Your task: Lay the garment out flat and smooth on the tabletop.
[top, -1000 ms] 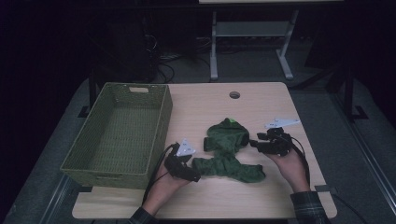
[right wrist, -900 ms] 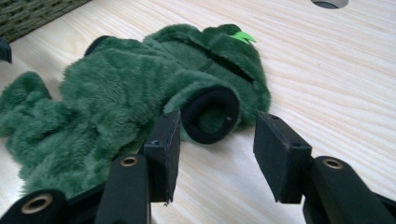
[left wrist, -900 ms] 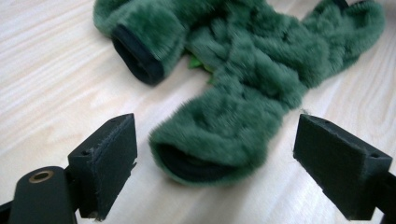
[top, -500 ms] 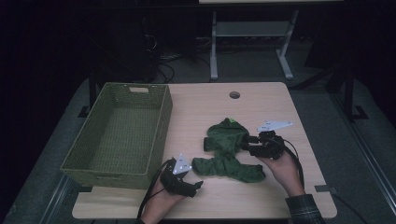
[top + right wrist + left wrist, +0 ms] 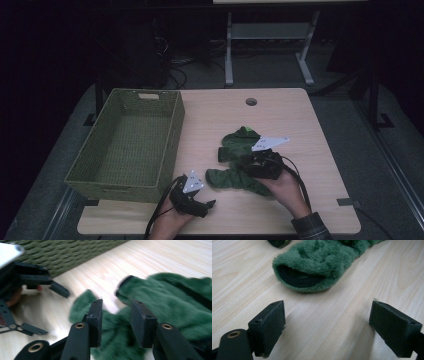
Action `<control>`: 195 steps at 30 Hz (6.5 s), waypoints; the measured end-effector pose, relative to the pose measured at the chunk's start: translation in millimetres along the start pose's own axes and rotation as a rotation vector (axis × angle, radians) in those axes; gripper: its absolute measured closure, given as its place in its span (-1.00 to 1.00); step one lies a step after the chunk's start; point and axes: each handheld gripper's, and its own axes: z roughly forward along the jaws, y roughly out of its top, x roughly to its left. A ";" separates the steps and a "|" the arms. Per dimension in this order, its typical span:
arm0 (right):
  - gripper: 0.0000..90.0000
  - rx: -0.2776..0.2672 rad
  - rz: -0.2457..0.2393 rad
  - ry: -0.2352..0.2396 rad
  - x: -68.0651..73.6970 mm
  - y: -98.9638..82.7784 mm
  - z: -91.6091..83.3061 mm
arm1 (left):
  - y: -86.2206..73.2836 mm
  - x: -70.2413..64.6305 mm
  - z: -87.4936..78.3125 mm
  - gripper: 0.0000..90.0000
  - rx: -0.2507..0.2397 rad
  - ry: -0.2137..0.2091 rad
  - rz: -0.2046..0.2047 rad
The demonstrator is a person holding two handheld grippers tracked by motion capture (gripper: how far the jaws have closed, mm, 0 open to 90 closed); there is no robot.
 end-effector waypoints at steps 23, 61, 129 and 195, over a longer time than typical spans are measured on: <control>0.65 0.101 -0.117 0.128 54.1 6.5 75.2 | -3.5 -1.7 -3.4 -0.70 -0.003 -0.011 0.012; 0.88 0.079 -0.196 0.179 60.2 -21.4 26.3 | -3.4 -2.1 -3.3 -0.70 -0.005 -0.015 0.003; 0.22 0.053 0.022 -0.089 -29.2 -82.4 -56.6 | -1.6 0.2 -1.5 -0.70 -0.002 -0.016 0.006; 0.85 0.001 -0.182 0.068 4.7 -22.6 -49.9 | -0.9 0.4 -0.7 -0.70 -0.006 -0.015 0.008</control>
